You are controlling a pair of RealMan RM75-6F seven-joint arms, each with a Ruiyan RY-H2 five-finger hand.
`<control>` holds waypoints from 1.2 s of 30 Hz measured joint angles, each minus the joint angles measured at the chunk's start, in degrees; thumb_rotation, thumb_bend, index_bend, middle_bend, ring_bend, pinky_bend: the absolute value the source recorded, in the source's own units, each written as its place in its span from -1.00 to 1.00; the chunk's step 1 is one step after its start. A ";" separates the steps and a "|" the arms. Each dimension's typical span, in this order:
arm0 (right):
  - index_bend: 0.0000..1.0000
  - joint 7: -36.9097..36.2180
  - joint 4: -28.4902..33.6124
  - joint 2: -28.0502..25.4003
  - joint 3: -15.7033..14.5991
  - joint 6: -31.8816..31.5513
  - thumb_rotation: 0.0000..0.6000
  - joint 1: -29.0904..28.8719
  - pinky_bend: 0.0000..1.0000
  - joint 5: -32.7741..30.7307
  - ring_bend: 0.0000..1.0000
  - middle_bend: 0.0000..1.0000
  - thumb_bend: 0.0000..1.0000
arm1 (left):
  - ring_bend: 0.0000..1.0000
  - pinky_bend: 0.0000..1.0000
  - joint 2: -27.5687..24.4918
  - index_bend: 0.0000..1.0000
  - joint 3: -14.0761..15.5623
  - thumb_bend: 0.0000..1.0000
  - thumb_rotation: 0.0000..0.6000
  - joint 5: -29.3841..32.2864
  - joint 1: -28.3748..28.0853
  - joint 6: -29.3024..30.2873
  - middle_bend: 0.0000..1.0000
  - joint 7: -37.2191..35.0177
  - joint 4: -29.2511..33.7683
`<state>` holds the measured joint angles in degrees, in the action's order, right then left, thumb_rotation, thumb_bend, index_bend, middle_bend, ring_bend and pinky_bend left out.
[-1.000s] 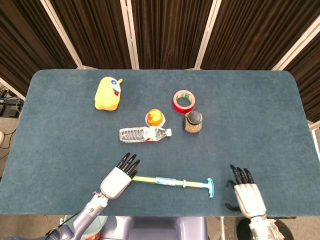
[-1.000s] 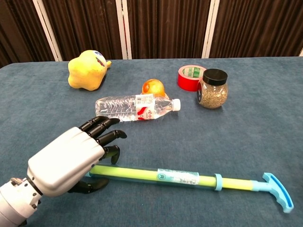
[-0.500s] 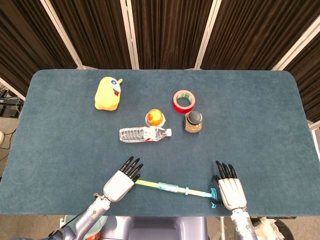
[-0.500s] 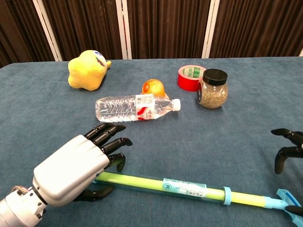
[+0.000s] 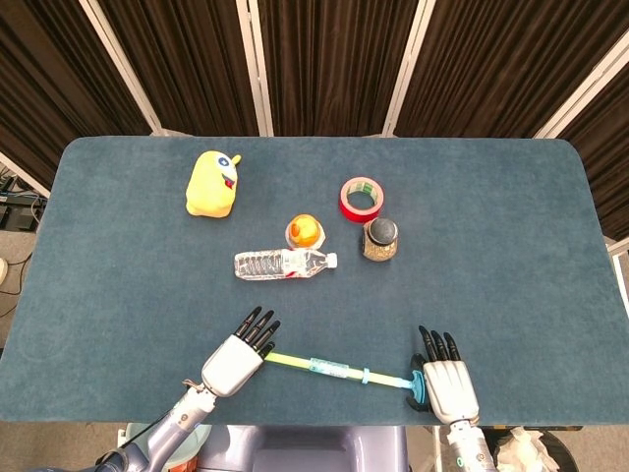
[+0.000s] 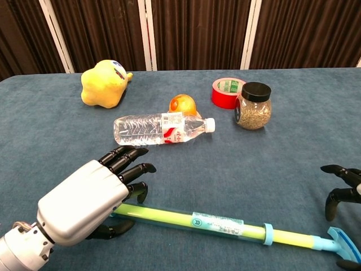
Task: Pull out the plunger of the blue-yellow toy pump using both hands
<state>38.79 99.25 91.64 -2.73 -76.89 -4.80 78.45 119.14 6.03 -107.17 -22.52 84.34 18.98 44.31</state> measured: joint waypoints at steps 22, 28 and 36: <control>0.00 -16.68 -5.46 -1.35 -0.65 -0.29 1.00 1.88 -1.00 0.29 -1.00 -0.90 -0.52 | -0.91 -0.80 0.77 0.45 1.37 0.21 1.00 0.41 0.39 0.72 -0.63 -0.43 -2.70; 0.04 -23.76 -7.40 -2.07 -1.51 -0.65 1.00 3.03 -1.00 1.09 -1.00 -0.87 -0.44 | -0.91 -0.80 1.13 0.45 1.66 0.21 1.00 0.89 0.75 0.48 -0.63 -1.07 -4.32; 0.05 -31.47 -10.48 -2.77 -2.25 1.22 1.00 3.20 -1.00 1.88 -1.00 -0.86 -0.40 | -0.91 -0.80 1.94 0.45 2.09 0.22 1.00 1.14 1.05 0.71 -0.62 -1.86 -6.30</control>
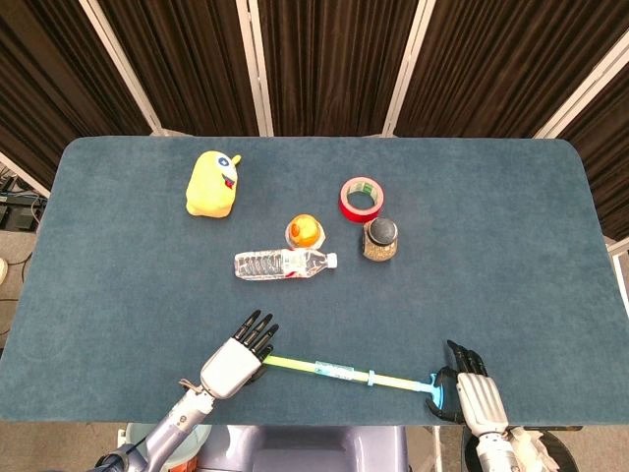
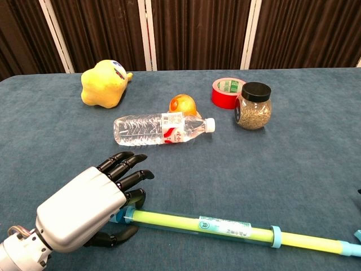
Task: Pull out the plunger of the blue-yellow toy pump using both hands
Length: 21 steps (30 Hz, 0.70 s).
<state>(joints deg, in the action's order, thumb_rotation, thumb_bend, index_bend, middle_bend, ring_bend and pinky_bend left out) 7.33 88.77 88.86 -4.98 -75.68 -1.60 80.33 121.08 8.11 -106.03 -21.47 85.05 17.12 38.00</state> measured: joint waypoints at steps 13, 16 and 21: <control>0.36 -7.65 -6.08 2.01 -0.10 2.40 1.00 -0.64 -0.90 1.97 -0.84 -0.62 -0.19 | -0.92 -0.80 -0.27 0.46 -0.26 0.22 1.00 0.57 -0.13 1.29 -0.60 -1.91 -0.06; 0.53 -7.27 -6.02 2.08 0.12 2.03 1.00 -0.67 -0.76 2.21 -0.70 -0.49 -0.23 | -0.91 -0.80 -0.49 0.46 -0.37 0.22 1.00 0.68 -0.13 1.63 -0.60 -2.10 0.15; 0.65 -4.66 -5.23 1.79 0.60 1.44 1.00 -0.68 -0.49 2.10 -0.51 -0.38 -0.26 | -0.91 -0.80 -1.11 0.46 -0.65 0.22 1.00 0.72 -0.17 2.93 -0.60 -2.48 1.10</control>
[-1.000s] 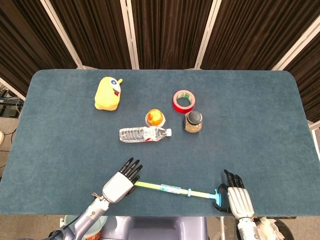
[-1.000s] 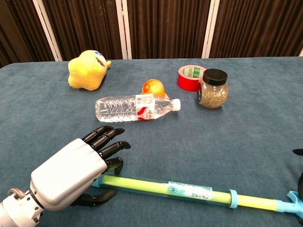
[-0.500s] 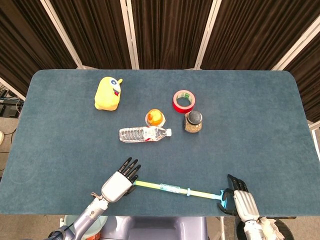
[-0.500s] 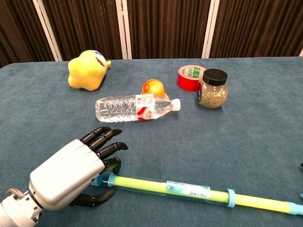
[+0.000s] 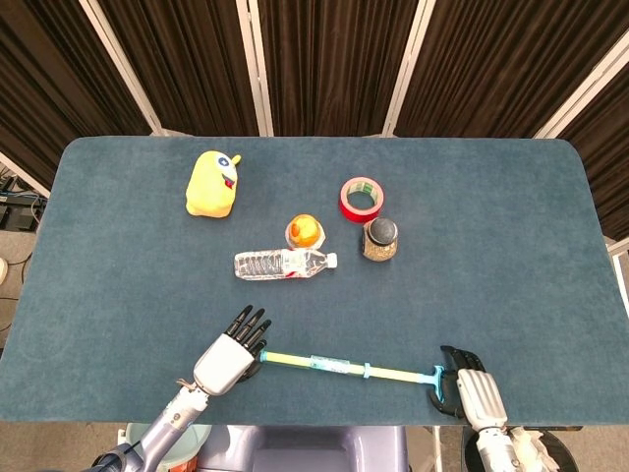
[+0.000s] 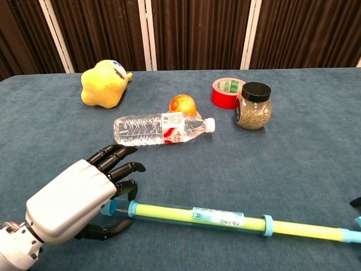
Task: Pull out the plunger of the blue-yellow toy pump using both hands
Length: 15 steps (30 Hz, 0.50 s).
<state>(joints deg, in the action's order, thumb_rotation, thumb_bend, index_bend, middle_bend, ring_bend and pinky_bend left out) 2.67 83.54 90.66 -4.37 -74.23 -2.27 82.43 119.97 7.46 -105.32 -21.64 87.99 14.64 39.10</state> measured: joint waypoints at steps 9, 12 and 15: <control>0.66 9.39 3.15 -1.04 1.66 -3.08 1.00 0.16 -0.39 -0.30 -0.42 -0.34 -0.13 | -0.91 -0.80 -1.66 0.46 -0.98 0.22 1.00 0.21 -0.44 1.67 -0.60 -0.41 2.74; 0.66 11.38 4.90 -2.02 2.67 -4.61 1.00 0.23 -0.39 -0.43 -0.42 -0.33 -0.13 | -0.91 -0.80 -2.39 0.46 -1.42 0.23 1.00 0.27 -0.71 2.18 -0.60 -0.24 3.91; 0.67 12.42 6.27 -3.21 3.77 -5.63 1.00 0.21 -0.39 -0.64 -0.41 -0.33 -0.13 | -0.91 -0.80 -3.13 0.46 -1.75 0.23 1.00 0.26 -0.94 2.57 -0.60 0.19 4.99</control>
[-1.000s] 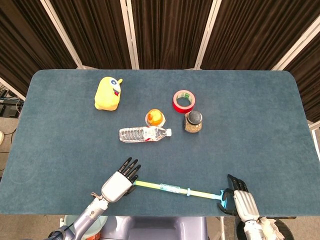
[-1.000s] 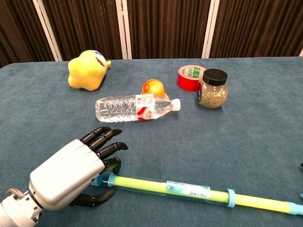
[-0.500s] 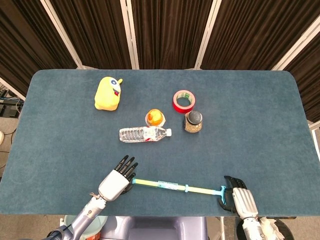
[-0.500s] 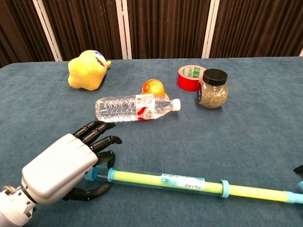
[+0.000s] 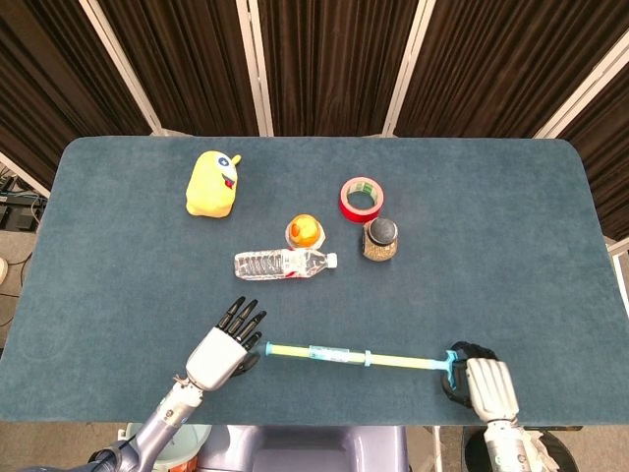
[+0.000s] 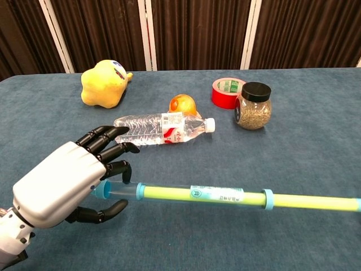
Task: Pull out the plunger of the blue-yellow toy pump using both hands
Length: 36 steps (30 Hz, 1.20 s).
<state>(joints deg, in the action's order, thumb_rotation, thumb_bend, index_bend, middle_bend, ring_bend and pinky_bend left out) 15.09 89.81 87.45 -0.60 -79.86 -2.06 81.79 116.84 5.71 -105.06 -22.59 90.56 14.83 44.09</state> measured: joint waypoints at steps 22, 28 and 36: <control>0.68 7.19 4.93 -7.92 9.64 -0.82 1.00 -2.56 -0.39 -9.70 -0.39 -0.32 -0.14 | -0.91 -0.80 -6.28 0.46 -0.57 0.24 1.00 -1.77 -0.05 3.53 -0.58 5.08 8.64; 0.68 6.91 4.36 -9.40 10.95 -0.64 1.00 -2.94 -0.39 -11.73 -0.39 -0.31 -0.14 | -0.91 -0.80 -7.41 0.46 -0.63 0.24 1.00 -2.27 0.21 4.21 -0.58 6.03 9.90; 0.68 5.91 3.85 -11.15 12.31 -0.09 1.00 -3.54 -0.39 -13.62 -0.39 -0.31 -0.15 | -0.88 -0.80 -8.78 0.46 -0.38 0.24 1.00 -3.38 0.79 6.10 -0.57 6.36 11.17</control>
<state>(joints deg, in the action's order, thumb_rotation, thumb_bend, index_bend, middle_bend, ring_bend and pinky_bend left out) 21.00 93.66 76.30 11.72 -79.95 -5.60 68.17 108.05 5.33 -108.44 -21.80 96.66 21.19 55.27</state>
